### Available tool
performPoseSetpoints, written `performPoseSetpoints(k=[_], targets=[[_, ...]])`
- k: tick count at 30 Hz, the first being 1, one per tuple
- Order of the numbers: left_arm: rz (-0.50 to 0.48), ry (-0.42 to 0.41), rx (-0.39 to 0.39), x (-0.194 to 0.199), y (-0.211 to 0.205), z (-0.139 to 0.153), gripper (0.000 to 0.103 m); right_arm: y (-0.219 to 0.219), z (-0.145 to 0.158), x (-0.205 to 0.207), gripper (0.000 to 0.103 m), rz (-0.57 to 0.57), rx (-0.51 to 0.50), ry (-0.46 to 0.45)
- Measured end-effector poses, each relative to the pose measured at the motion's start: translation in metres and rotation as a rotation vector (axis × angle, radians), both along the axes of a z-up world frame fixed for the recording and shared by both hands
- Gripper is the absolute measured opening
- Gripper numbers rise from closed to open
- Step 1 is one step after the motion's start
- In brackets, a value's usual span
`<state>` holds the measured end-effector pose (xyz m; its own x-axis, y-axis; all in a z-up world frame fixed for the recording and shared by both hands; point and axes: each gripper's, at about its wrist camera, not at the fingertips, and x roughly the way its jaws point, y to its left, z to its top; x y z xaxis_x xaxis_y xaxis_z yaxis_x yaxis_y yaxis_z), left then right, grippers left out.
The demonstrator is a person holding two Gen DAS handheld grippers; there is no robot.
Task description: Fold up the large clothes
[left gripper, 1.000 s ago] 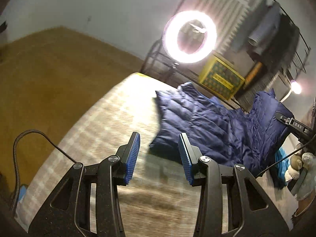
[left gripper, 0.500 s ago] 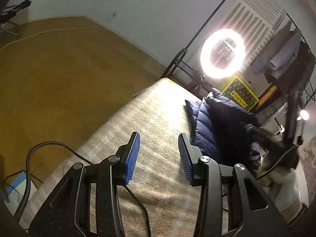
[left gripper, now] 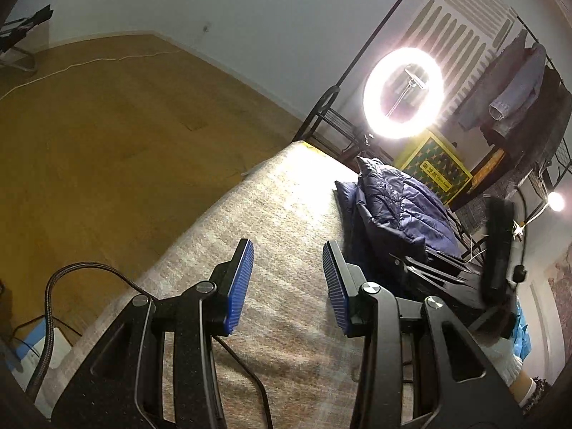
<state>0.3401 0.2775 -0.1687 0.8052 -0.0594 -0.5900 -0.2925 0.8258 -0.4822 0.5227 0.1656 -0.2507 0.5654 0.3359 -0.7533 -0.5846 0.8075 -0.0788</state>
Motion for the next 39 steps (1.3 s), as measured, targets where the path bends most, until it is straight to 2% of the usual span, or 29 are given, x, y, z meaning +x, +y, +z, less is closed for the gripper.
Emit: performPoseSetpoints(k=[5, 9, 11, 13, 14, 15, 17, 19, 25, 26, 28, 30, 32, 34, 36, 39], targets=[[-0.025, 0.003, -0.039, 0.009, -0.005, 0.007, 0.040, -0.043, 0.040, -0.033, 0.042, 0.055, 0.166, 0.037], [-0.096, 0.012, -0.046, 0.030, -0.025, 0.020, 0.040, -0.093, 0.072, -0.067, 0.049, 0.001, 0.248, 0.002], [-0.134, 0.029, -0.057, 0.045, -0.037, 0.024, 0.040, -0.123, 0.082, -0.082, 0.055, -0.055, 0.266, -0.016], [-0.164, 0.056, -0.032, 0.061, -0.052, 0.028, 0.040, -0.154, 0.085, -0.094, 0.056, -0.111, 0.263, -0.027], [-0.187, 0.072, 0.002, 0.072, -0.062, 0.030, 0.040, -0.164, 0.085, -0.097, 0.059, -0.129, 0.256, -0.027], [-0.198, 0.081, 0.018, 0.078, -0.068, 0.030, 0.040, -0.177, 0.081, -0.102, 0.065, -0.151, 0.237, -0.028], [-0.214, 0.107, 0.033, 0.090, -0.078, 0.030, 0.041, -0.187, 0.074, -0.100, 0.070, -0.166, 0.193, -0.030], [-0.227, 0.130, 0.014, 0.102, -0.084, 0.024, 0.050, -0.196, 0.058, -0.101, 0.070, -0.174, 0.141, -0.018], [-0.223, 0.201, -0.008, 0.119, -0.093, -0.015, 0.050, -0.191, 0.012, -0.092, 0.070, -0.184, 0.029, 0.033], [-0.223, 0.208, -0.021, 0.120, -0.092, -0.022, 0.046, -0.189, 0.007, -0.089, 0.068, -0.185, 0.006, 0.031], [-0.225, 0.220, -0.068, 0.121, -0.090, -0.034, 0.013, -0.186, -0.002, -0.083, 0.027, -0.206, -0.031, 0.046], [-0.222, 0.199, -0.146, 0.118, -0.084, -0.039, 0.011, -0.188, -0.006, -0.079, 0.016, -0.225, -0.041, 0.072], [-0.220, 0.165, -0.151, 0.113, -0.082, -0.035, 0.009, -0.191, 0.001, -0.084, 0.009, -0.223, -0.046, 0.045], [-0.227, 0.160, -0.104, 0.111, -0.089, -0.033, 0.008, -0.195, 0.018, -0.092, 0.006, -0.208, -0.043, -0.004], [-0.241, 0.199, -0.030, 0.113, -0.101, -0.044, 0.008, -0.202, 0.025, -0.094, 0.003, -0.204, -0.042, -0.024], [-0.257, 0.252, 0.029, 0.114, -0.119, -0.070, 0.008, -0.209, -0.001, -0.087, 0.000, -0.224, -0.085, 0.023]])
